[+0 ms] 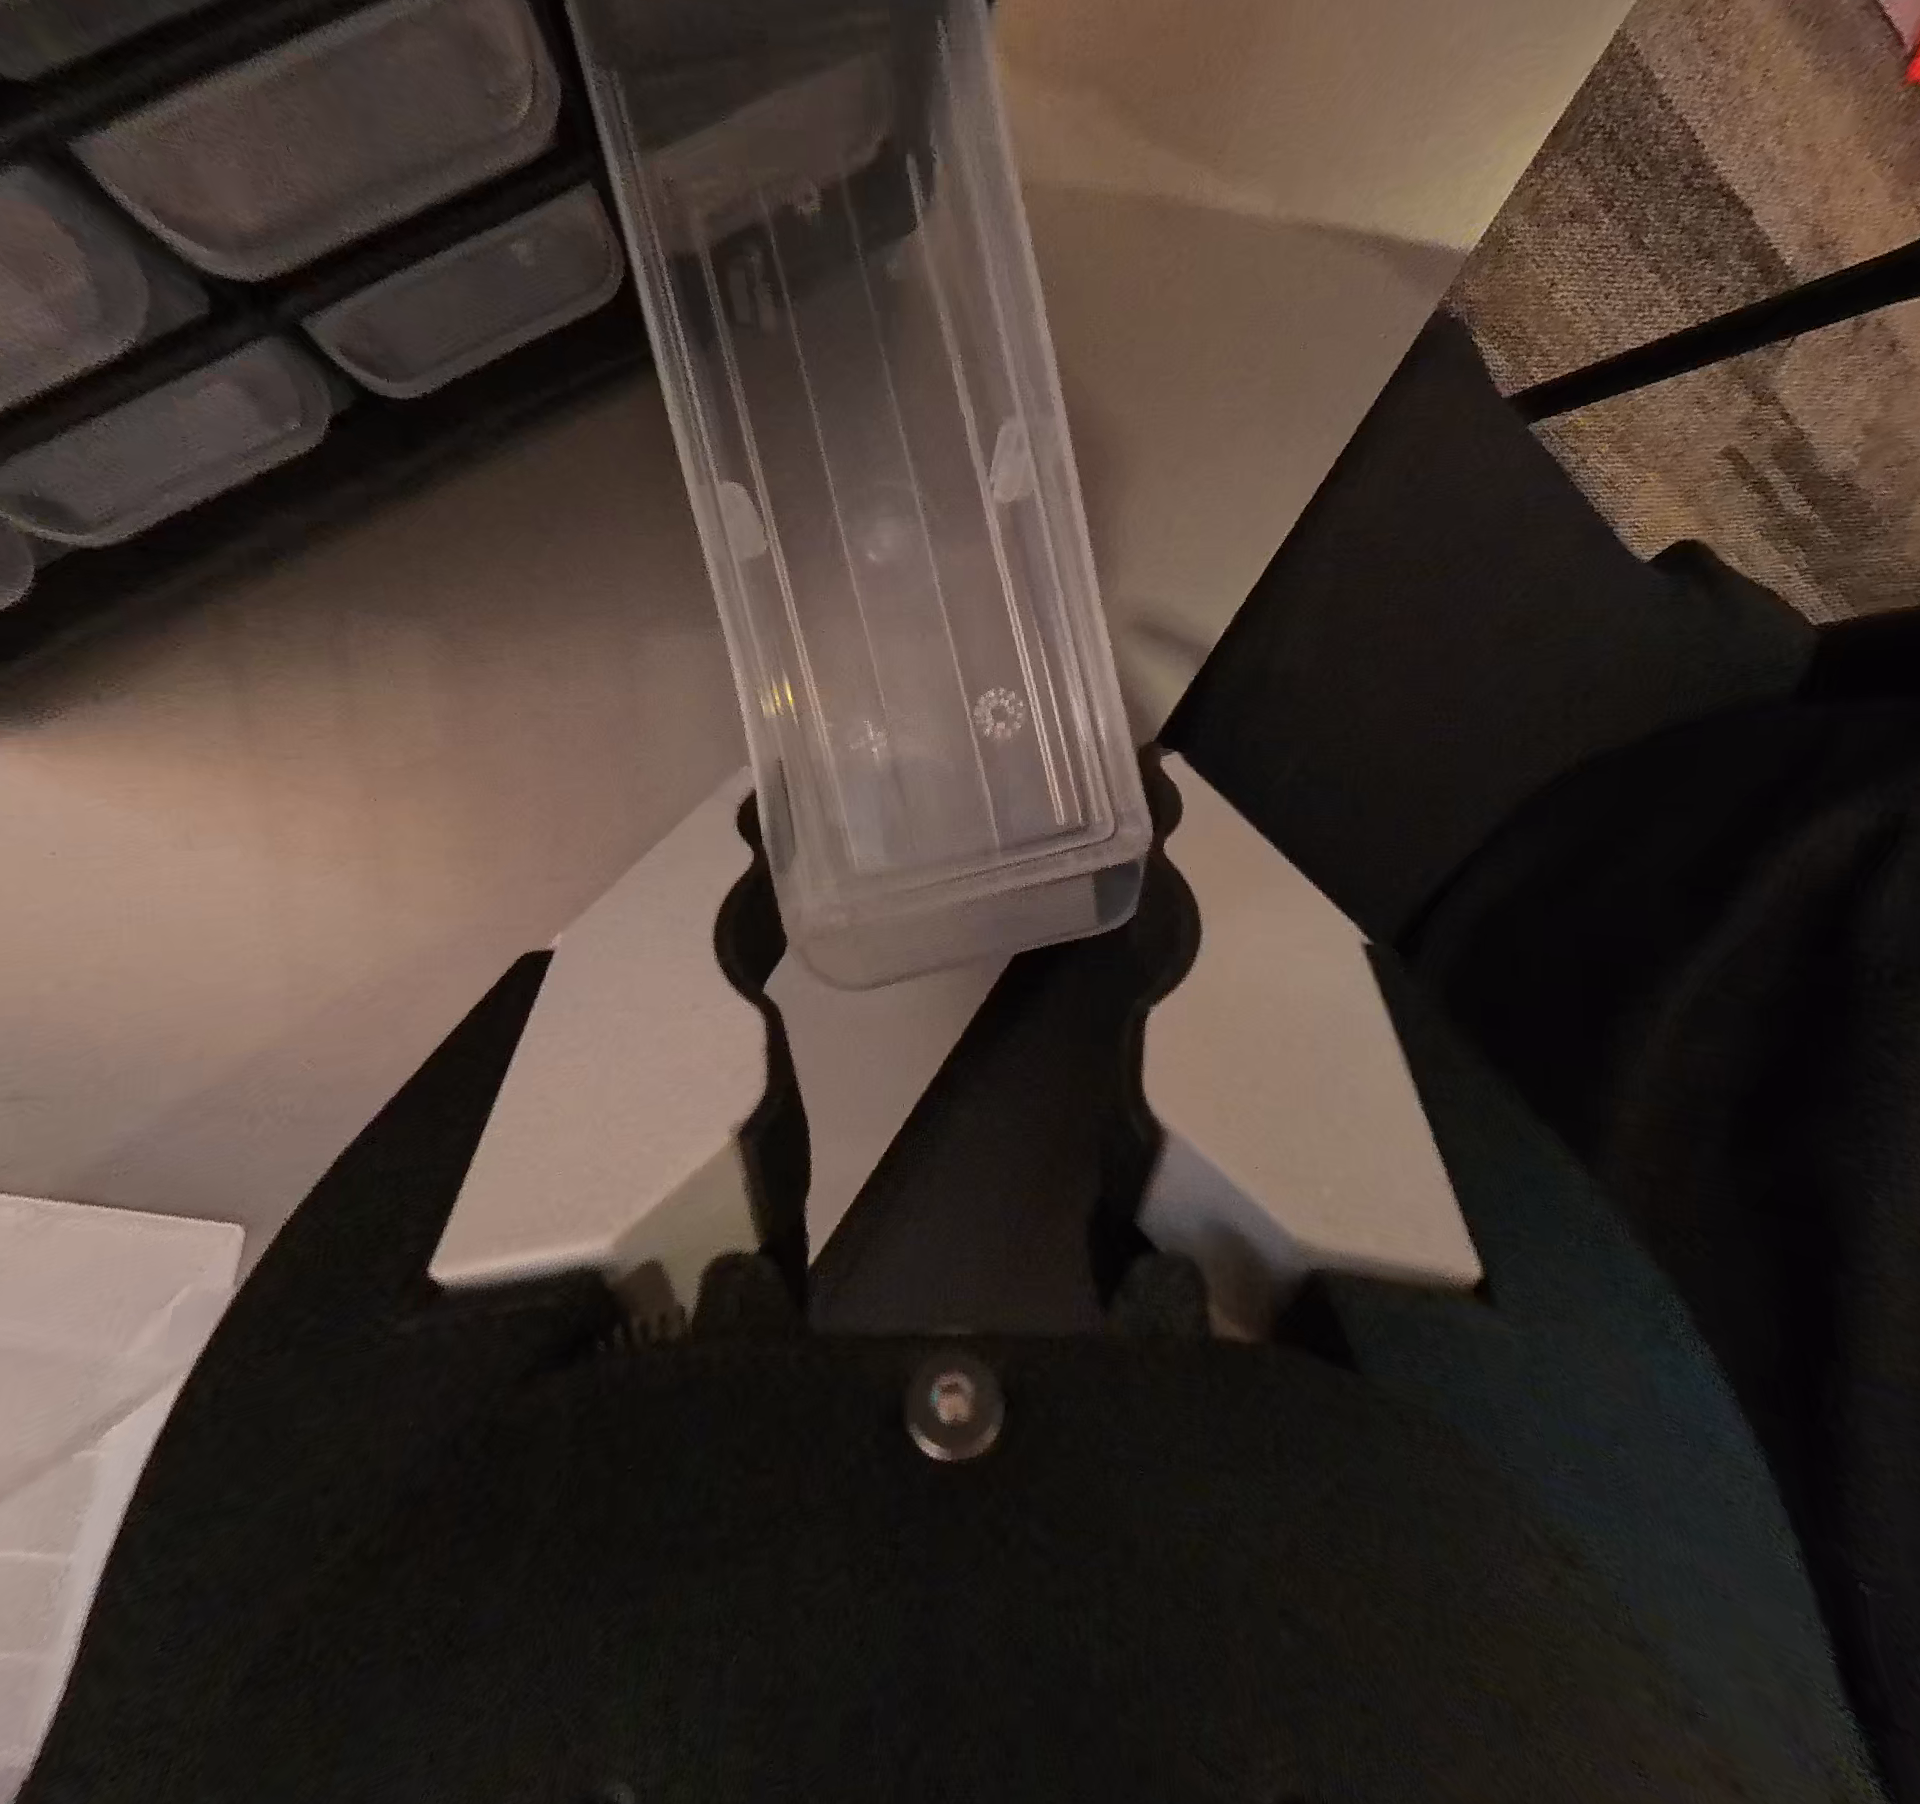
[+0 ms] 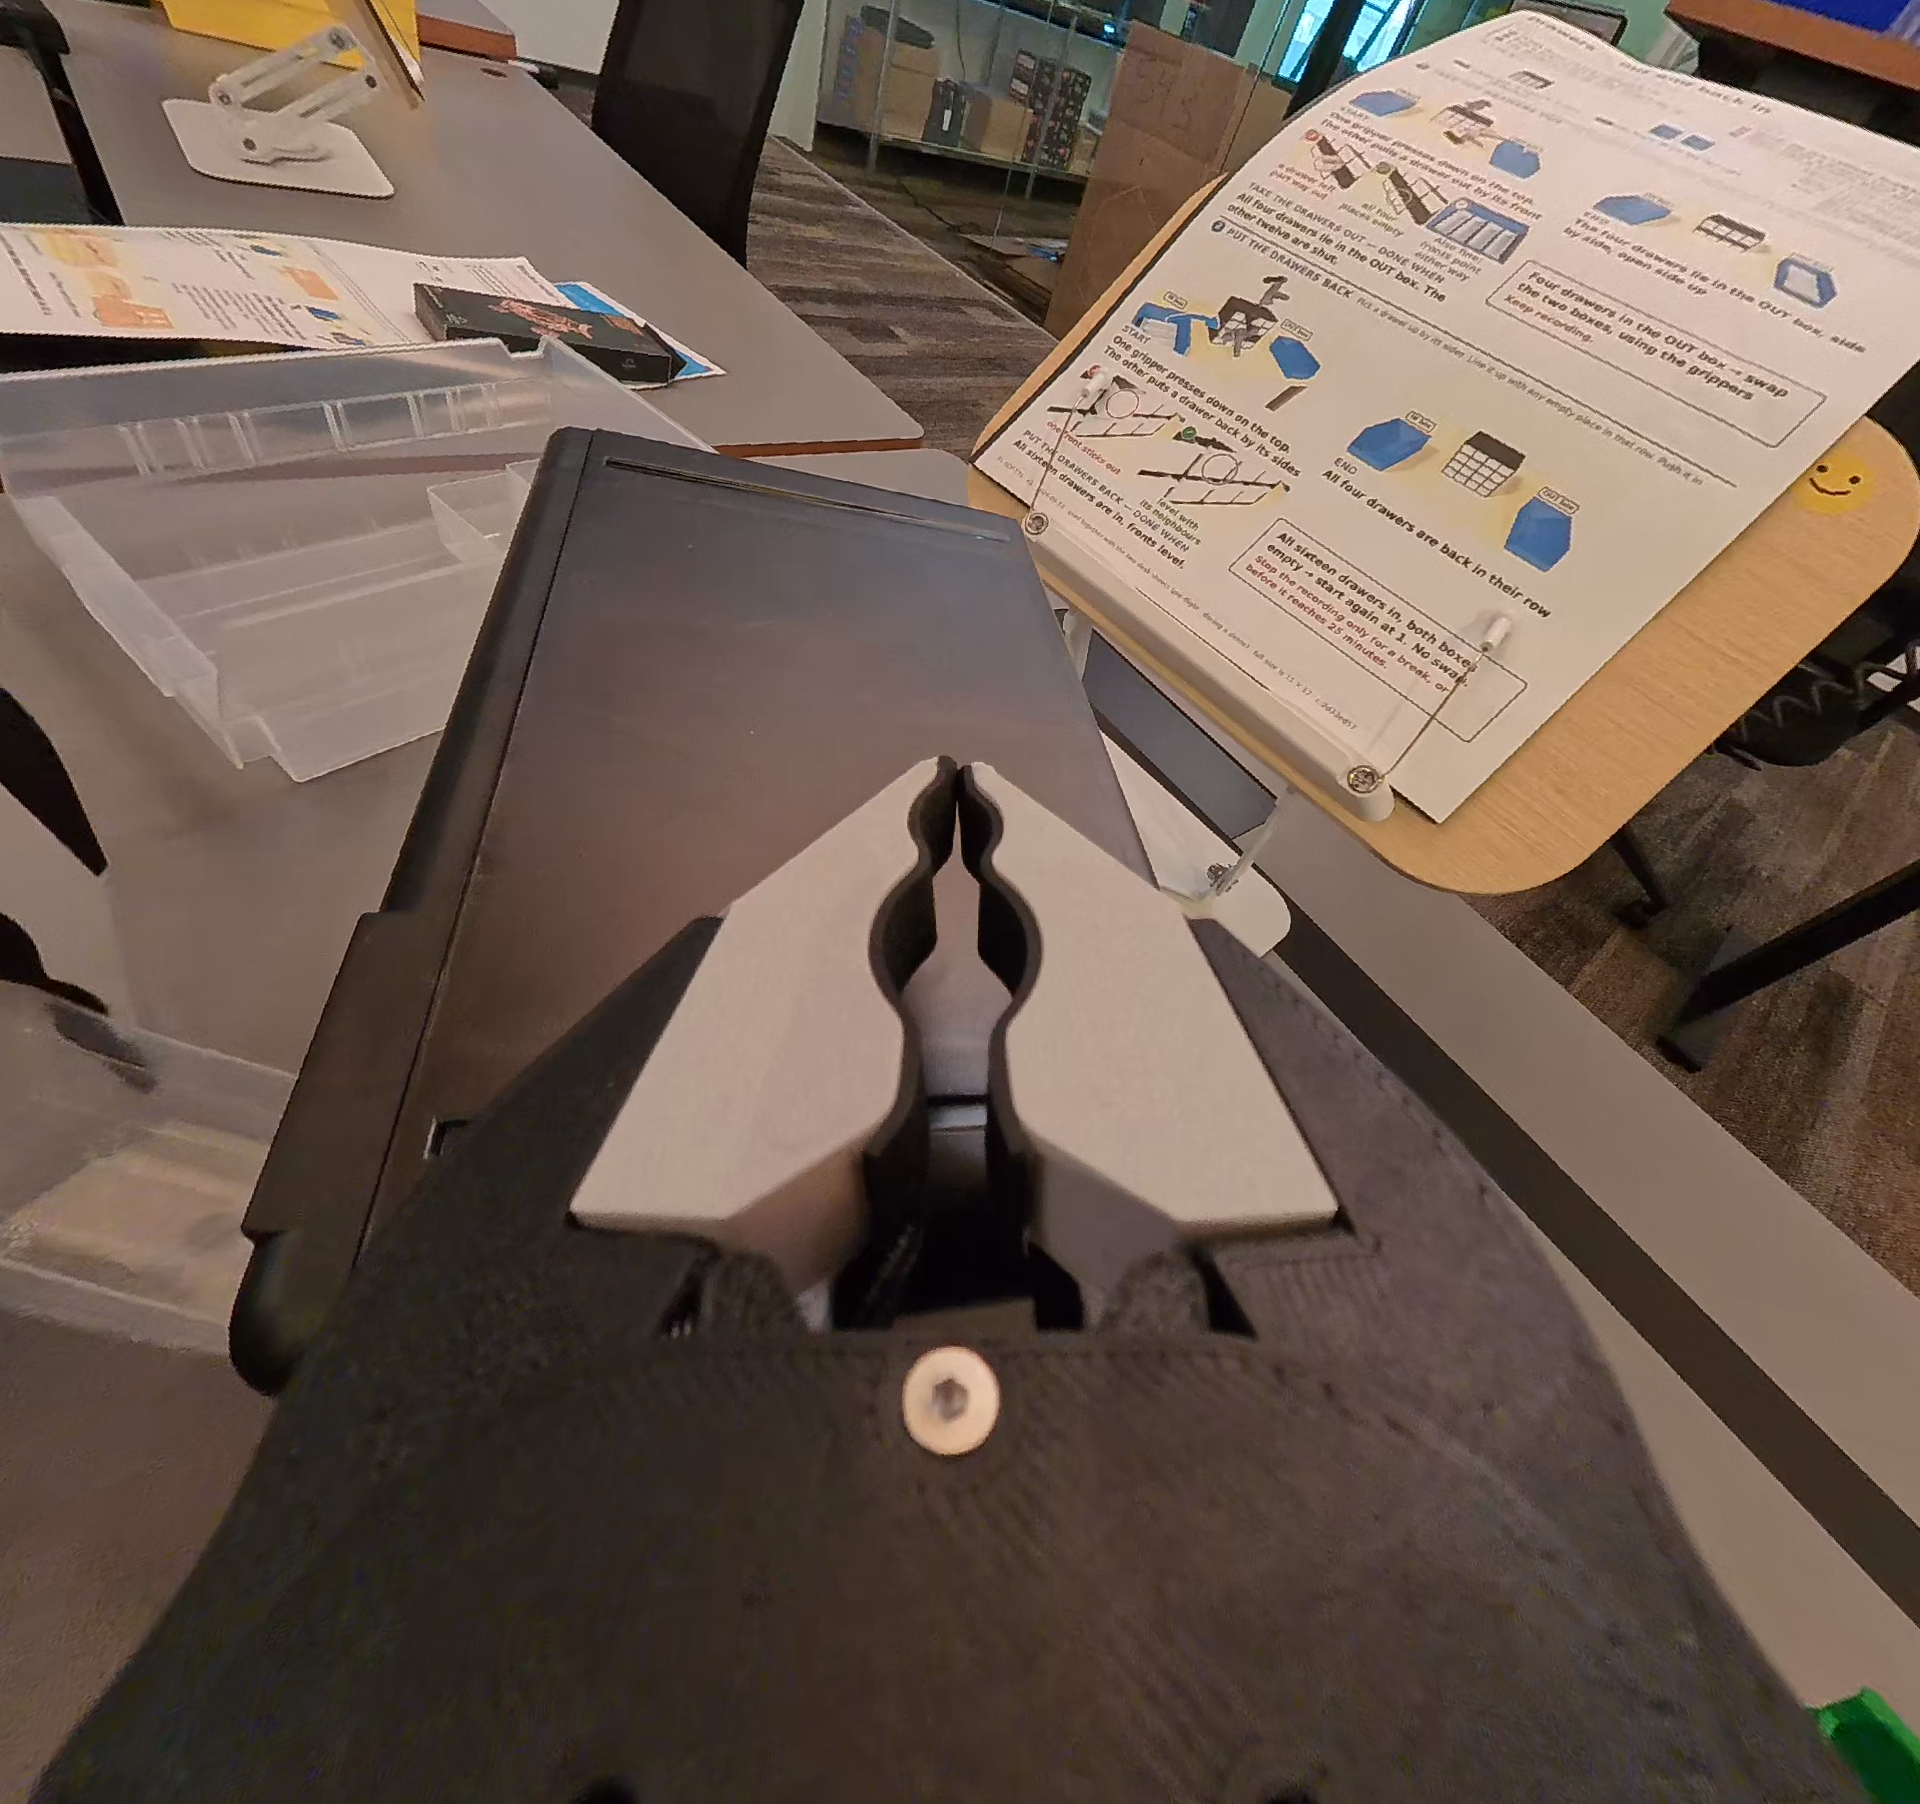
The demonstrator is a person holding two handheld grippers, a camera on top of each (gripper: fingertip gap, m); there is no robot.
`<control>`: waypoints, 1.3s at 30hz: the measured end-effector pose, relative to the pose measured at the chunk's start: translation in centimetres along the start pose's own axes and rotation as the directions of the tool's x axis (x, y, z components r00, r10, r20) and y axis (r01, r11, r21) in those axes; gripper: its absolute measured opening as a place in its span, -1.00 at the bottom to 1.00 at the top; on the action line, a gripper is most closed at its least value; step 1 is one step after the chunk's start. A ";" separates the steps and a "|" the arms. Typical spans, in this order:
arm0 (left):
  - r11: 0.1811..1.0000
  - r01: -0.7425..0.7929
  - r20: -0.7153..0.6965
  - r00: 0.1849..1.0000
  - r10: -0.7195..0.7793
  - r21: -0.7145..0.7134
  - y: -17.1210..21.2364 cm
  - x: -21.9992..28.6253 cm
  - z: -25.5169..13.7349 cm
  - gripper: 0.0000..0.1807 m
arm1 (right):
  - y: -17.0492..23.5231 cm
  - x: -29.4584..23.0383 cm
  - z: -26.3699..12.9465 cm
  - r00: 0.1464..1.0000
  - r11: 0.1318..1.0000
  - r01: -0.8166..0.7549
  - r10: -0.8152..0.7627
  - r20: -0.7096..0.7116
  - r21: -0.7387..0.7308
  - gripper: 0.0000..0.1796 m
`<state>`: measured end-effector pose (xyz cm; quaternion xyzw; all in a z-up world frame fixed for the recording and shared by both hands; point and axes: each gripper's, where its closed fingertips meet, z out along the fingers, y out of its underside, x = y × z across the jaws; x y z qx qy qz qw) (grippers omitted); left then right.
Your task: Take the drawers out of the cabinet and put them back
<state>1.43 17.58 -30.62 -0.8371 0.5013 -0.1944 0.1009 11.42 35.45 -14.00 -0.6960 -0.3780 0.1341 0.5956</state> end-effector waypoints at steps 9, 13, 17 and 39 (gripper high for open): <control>0.989 0.052 0.067 0.996 -0.062 0.142 -2.2 -0.4 0.8 -0.26 | 0.0 0.1 0.0 1.000 1.000 0.000 0.000 -0.002 0.001 -1.00; 0.975 0.051 0.126 0.989 -0.080 0.217 -2.5 -0.4 2.4 -0.26 | 0.0 0.1 0.0 1.000 1.000 -0.001 0.001 -0.005 0.001 -1.00; 0.958 0.062 0.151 0.983 -0.107 0.279 -3.6 -0.4 2.9 -0.26 | 0.0 0.1 0.1 1.000 1.000 -0.002 0.002 -0.018 -0.006 -1.00; 0.853 0.084 -0.126 0.992 -0.021 0.515 -4.0 -0.4 2.0 -0.39 | 0.6 0.6 1.0 0.997 0.994 -0.018 0.009 -0.078 -0.110 -1.00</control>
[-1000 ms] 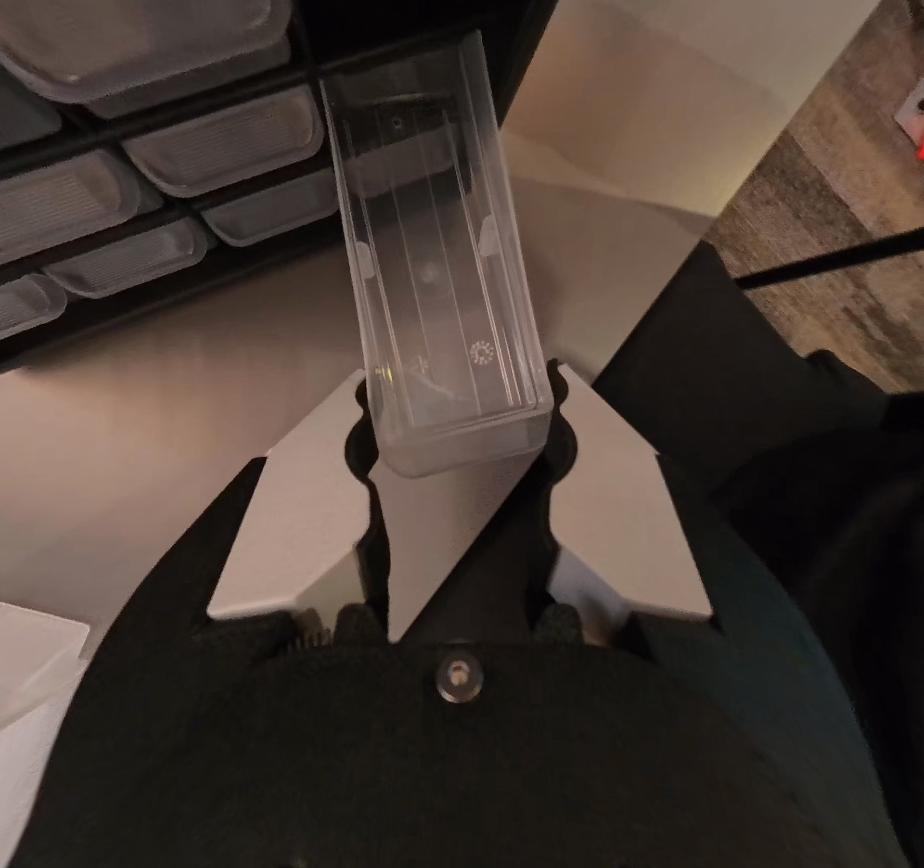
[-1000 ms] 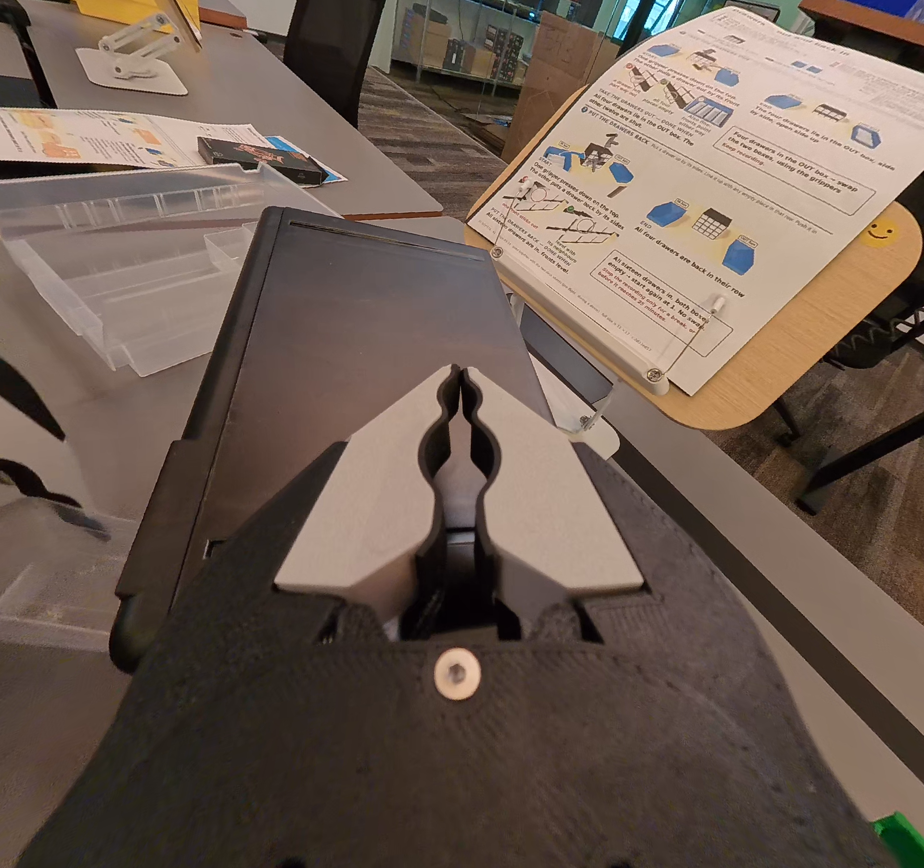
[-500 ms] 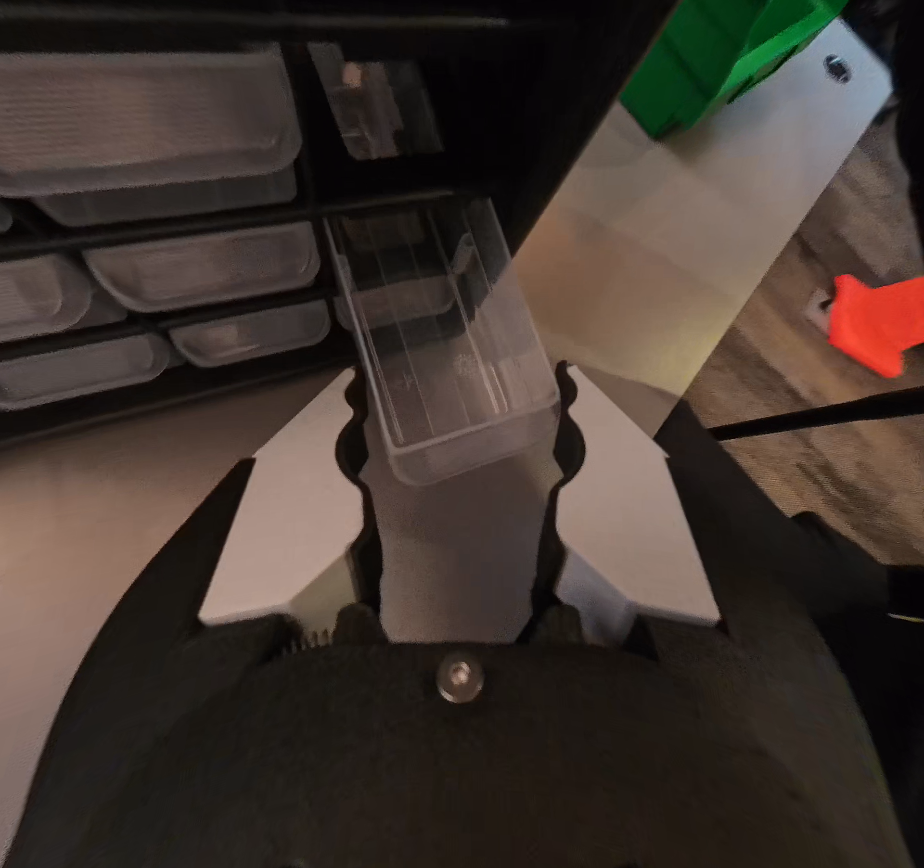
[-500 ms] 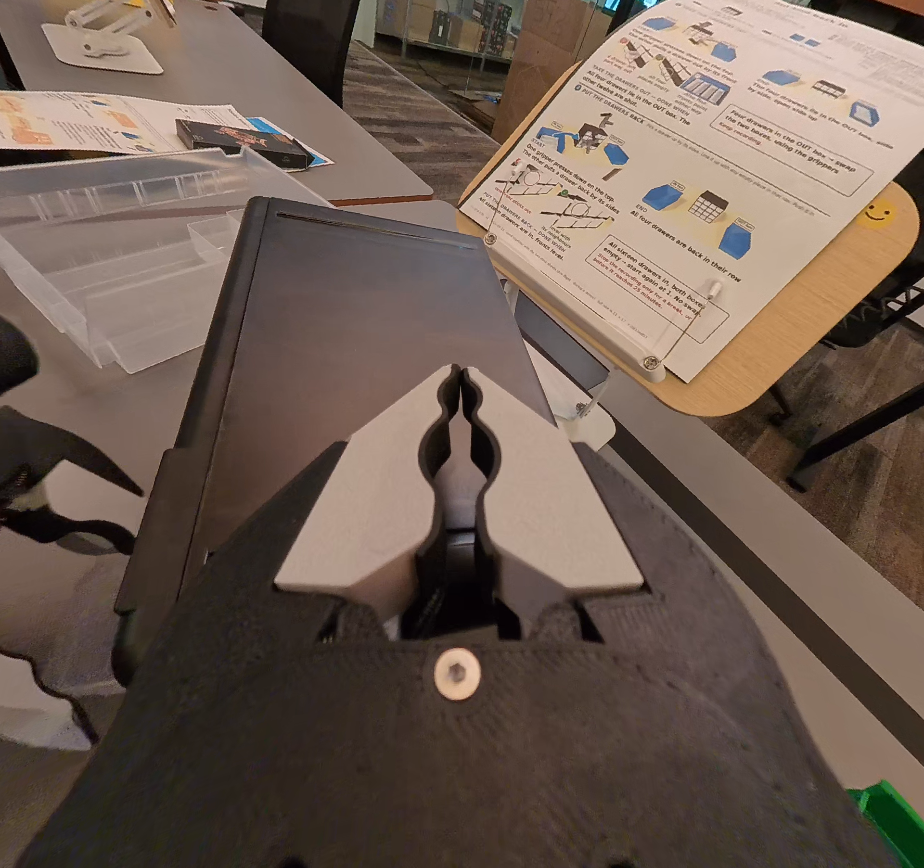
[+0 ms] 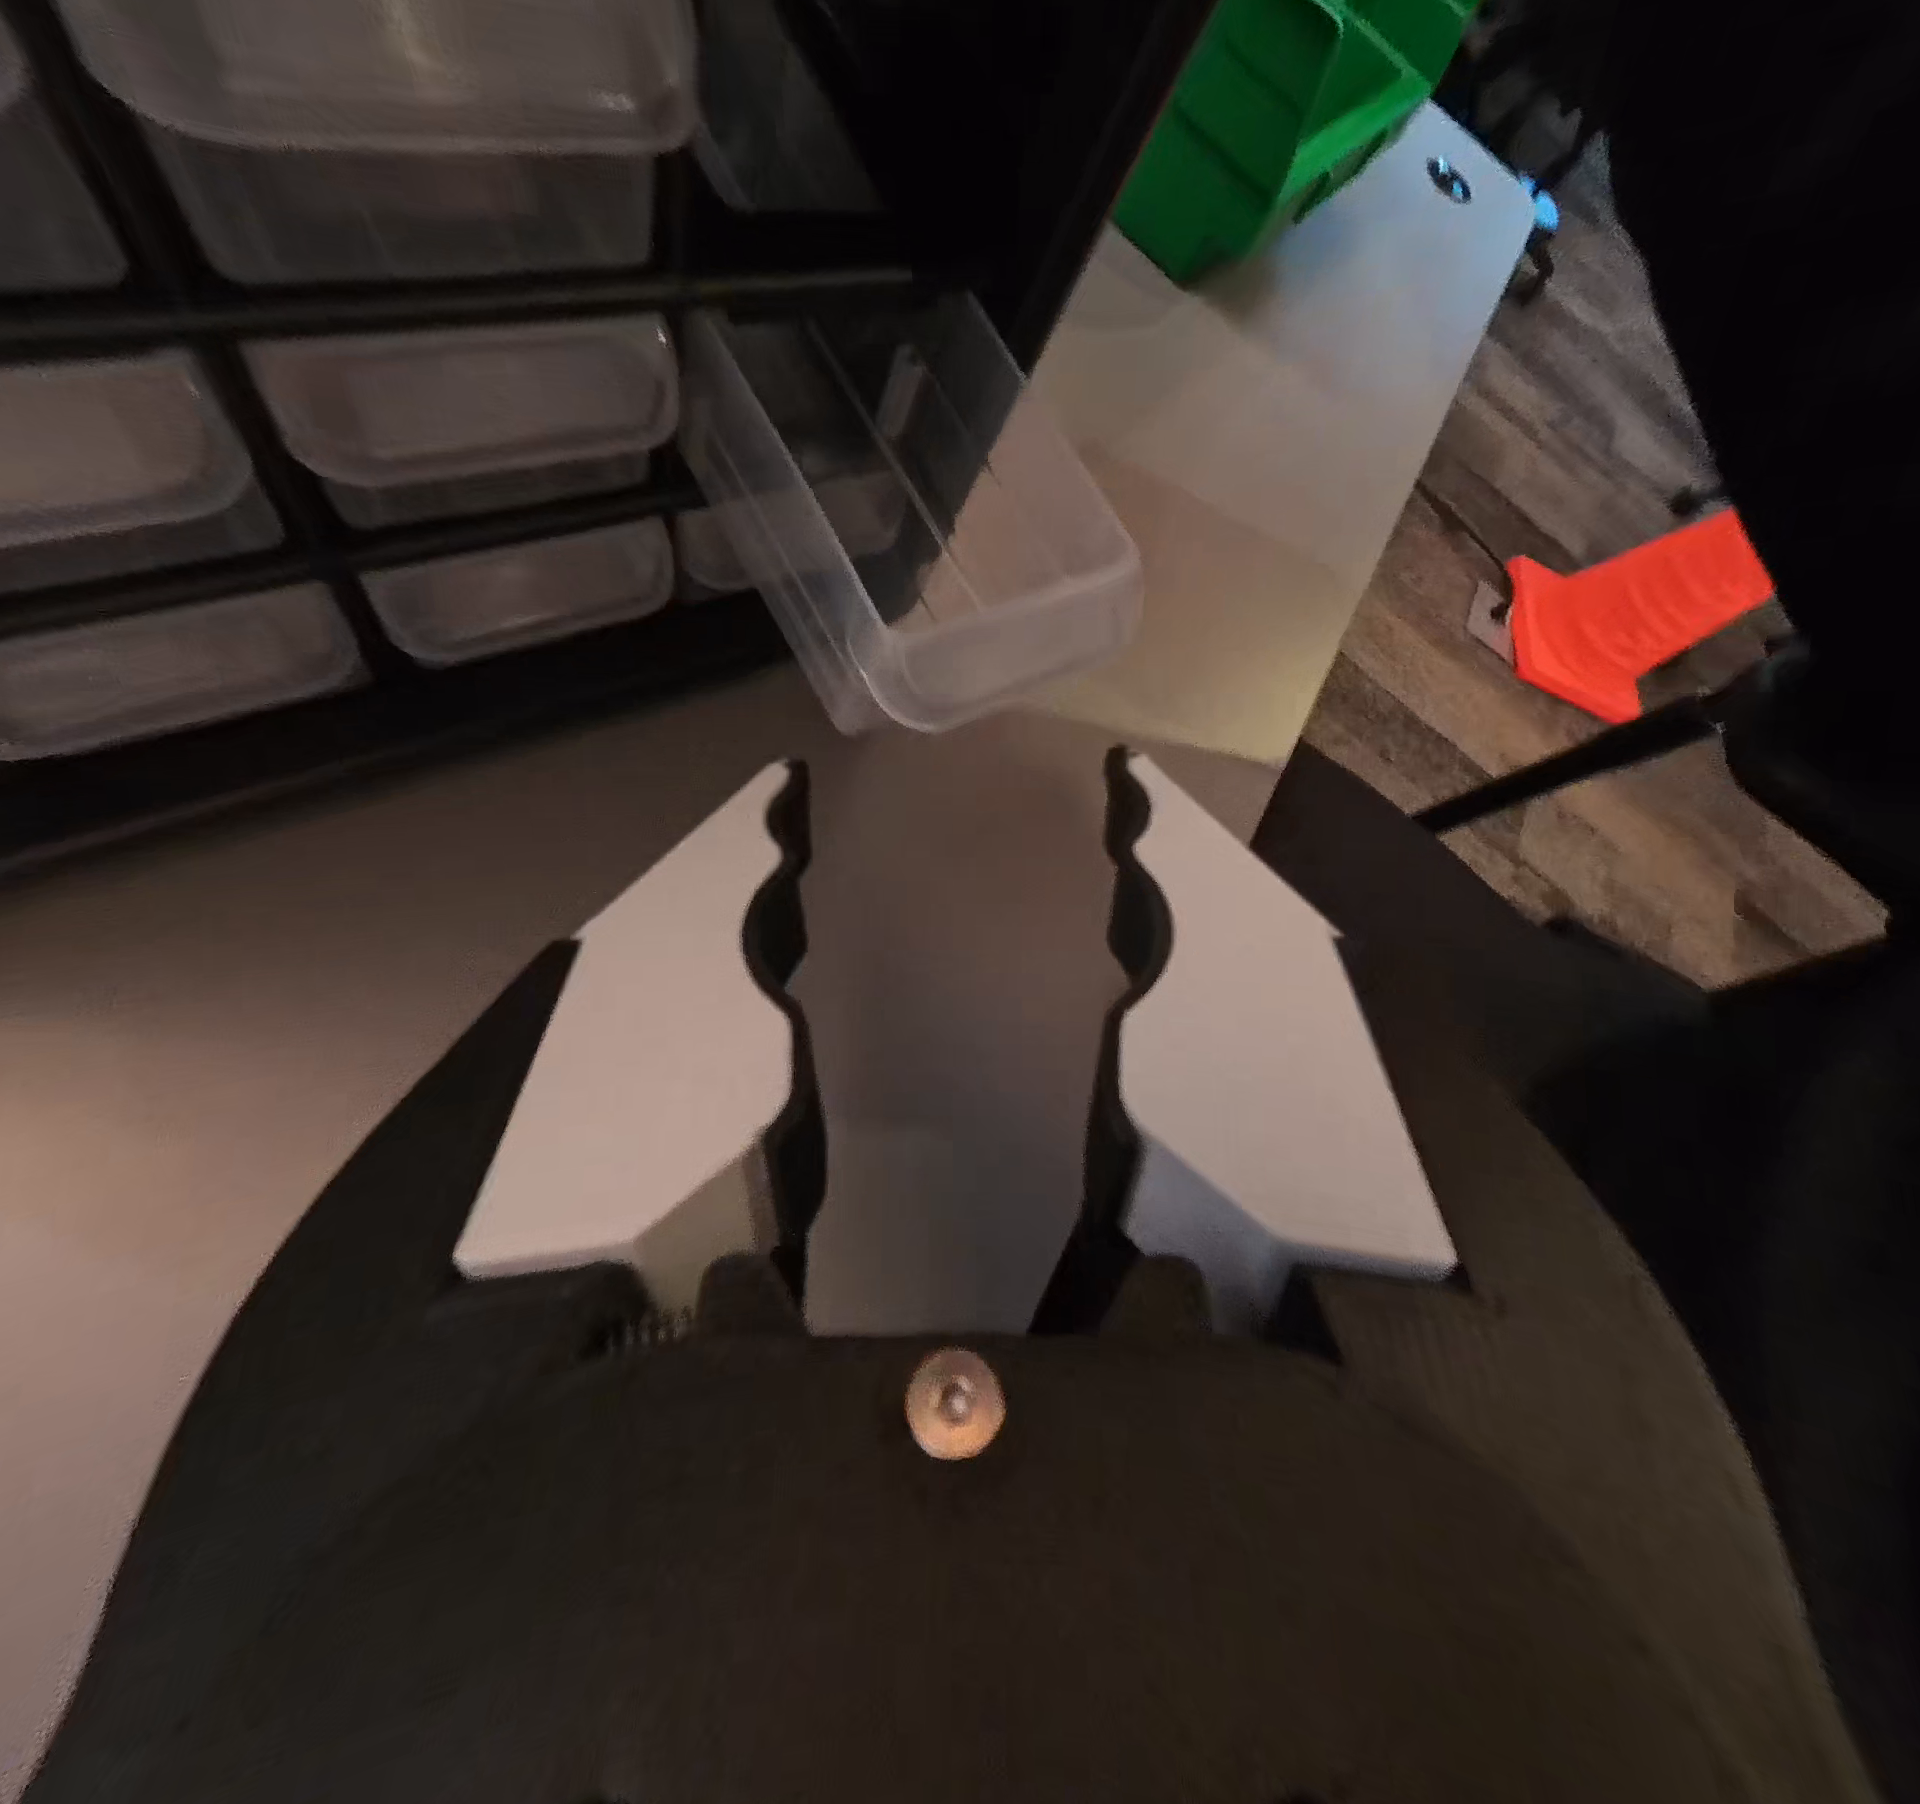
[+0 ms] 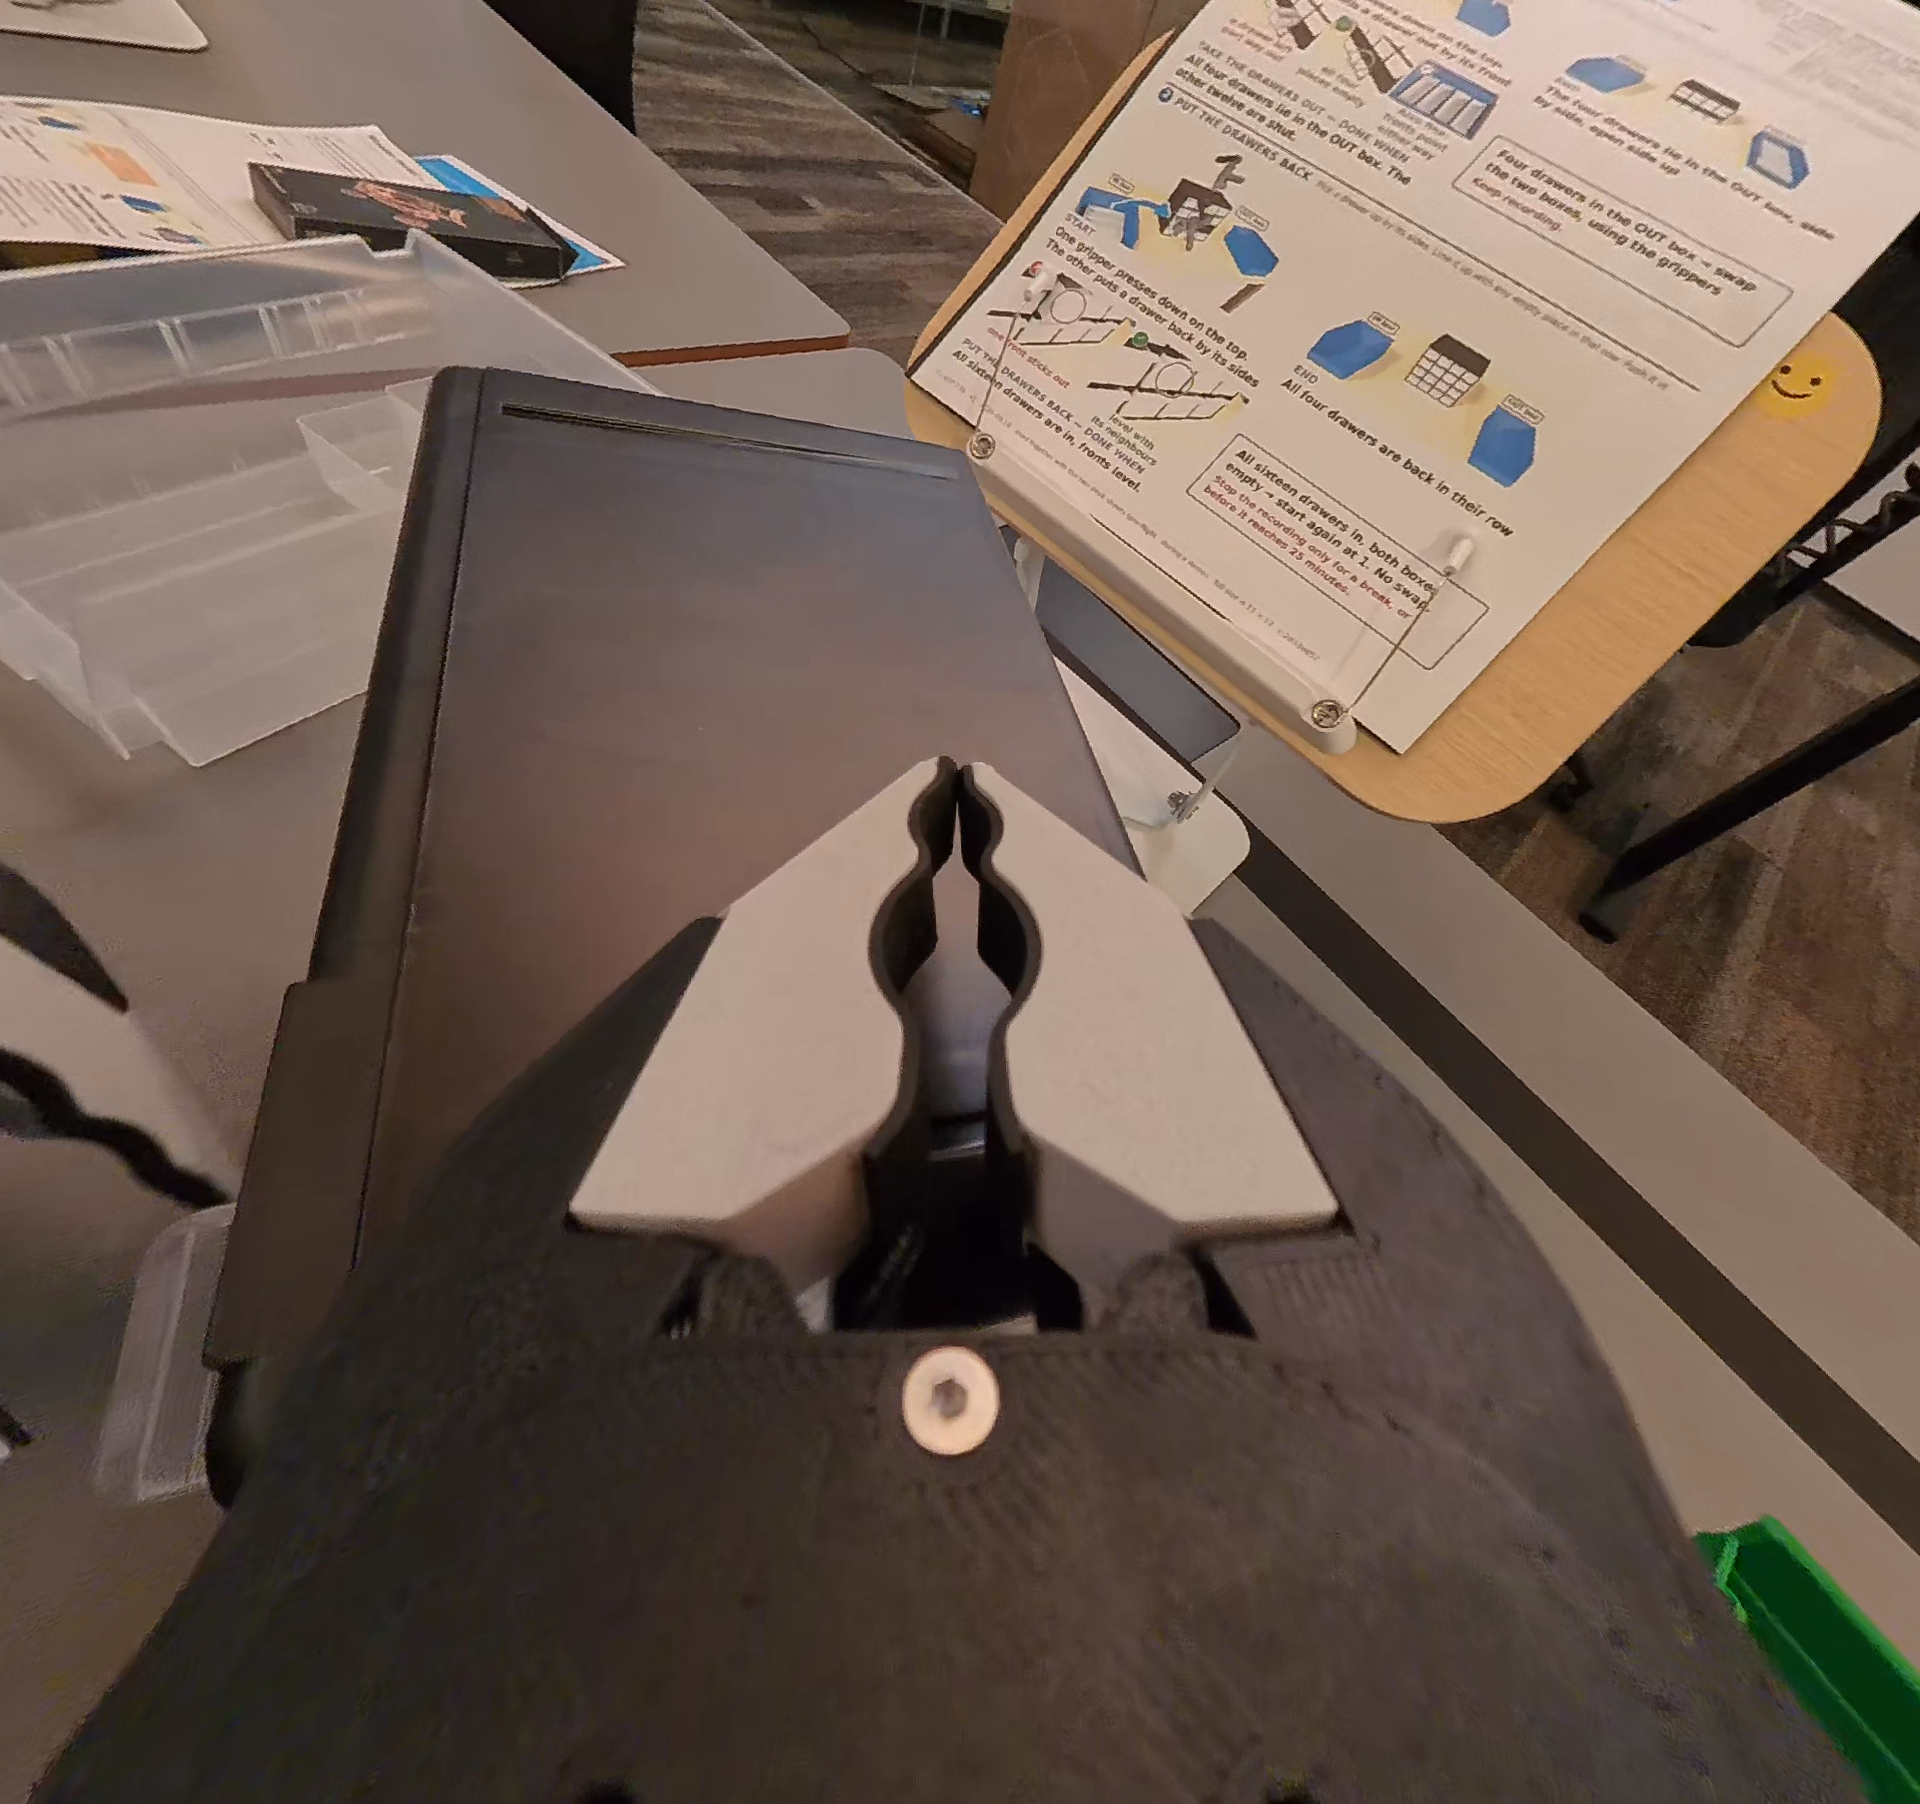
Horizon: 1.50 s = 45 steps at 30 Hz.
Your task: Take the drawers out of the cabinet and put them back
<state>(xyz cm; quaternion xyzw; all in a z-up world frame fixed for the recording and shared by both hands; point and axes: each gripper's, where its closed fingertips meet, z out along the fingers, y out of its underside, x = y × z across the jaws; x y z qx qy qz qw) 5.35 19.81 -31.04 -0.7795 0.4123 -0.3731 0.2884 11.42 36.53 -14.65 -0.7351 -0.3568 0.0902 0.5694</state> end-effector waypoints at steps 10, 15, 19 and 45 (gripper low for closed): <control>0.995 -0.063 -0.113 0.992 0.053 -0.080 -0.9 1.8 2.8 -0.77 | -0.1 0.2 0.0 0.998 1.000 0.018 -0.018 -0.053 0.000 -1.00; 0.999 -0.053 -0.065 0.996 0.053 0.003 -3.9 1.1 4.6 -0.71 | -0.1 0.1 0.0 0.999 1.000 0.017 -0.017 -0.049 0.007 -1.00; 0.997 -0.083 -0.058 0.995 0.083 0.008 -4.7 1.2 6.1 -0.72 | -0.2 0.1 -0.1 0.999 1.000 0.022 -0.021 -0.050 0.016 -1.00; 0.966 -0.259 0.031 0.966 0.258 0.017 -1.9 2.5 3.9 0.01 | -0.2 0.1 -0.3 1.000 0.999 0.004 -0.003 -0.017 0.038 -1.00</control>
